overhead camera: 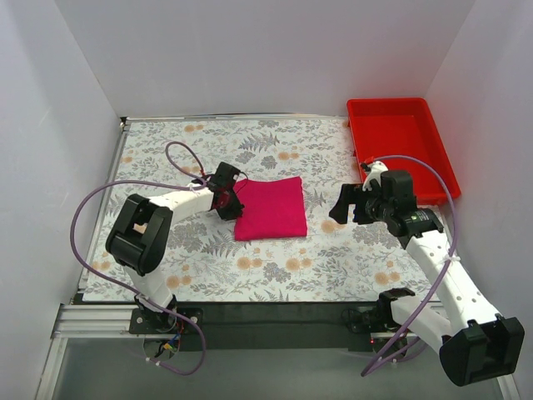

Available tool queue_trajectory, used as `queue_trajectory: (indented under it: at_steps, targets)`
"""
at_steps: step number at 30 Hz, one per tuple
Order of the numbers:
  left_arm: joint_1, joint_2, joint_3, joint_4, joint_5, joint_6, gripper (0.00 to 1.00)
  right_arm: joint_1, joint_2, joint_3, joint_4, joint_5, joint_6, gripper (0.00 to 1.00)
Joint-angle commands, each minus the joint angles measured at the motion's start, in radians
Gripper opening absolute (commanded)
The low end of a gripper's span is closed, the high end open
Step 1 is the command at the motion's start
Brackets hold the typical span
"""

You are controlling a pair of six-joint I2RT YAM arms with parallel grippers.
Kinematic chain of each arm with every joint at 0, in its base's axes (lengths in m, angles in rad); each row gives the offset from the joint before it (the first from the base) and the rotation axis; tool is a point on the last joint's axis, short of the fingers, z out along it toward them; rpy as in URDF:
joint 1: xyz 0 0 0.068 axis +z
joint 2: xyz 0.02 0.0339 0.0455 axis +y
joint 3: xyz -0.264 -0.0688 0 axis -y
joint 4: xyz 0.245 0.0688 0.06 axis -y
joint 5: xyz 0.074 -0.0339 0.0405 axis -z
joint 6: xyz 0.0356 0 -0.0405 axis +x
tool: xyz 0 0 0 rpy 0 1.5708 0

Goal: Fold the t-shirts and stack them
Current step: Neatly place the folded tshirt to the corner

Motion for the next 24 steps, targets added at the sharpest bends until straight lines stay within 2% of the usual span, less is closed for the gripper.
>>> queue_trajectory:
  at_steps: [1, 4, 8, 12, 19, 24]
  targets:
    - [0.009, 0.048, -0.005, -0.026, -0.007, -0.021, 0.00, -0.001, -0.032, 0.014, 0.004, -0.011, -0.023, 0.76]
    - [0.068, 0.067, -0.013, -0.029, -0.012, -0.012, 0.00, -0.001, -0.034, 0.030, 0.003, -0.011, -0.051, 0.76]
    - [0.182, 0.091, 0.050, -0.054, -0.094, 0.093, 0.00, -0.002, -0.042, 0.024, 0.003, -0.034, -0.066, 0.76]
    - [0.283, 0.180, 0.192, -0.103, -0.220, 0.282, 0.00, -0.001, -0.043, 0.010, 0.000, -0.044, -0.071, 0.76]
    - [0.403, 0.345, 0.428, -0.095, -0.375, 0.494, 0.00, -0.002, 0.018, 0.077, -0.019, -0.038, -0.077, 0.76]
    - [0.473, 0.474, 0.615, -0.068, -0.467, 0.587, 0.00, -0.002, 0.087, 0.168, -0.063, -0.028, -0.086, 0.76]
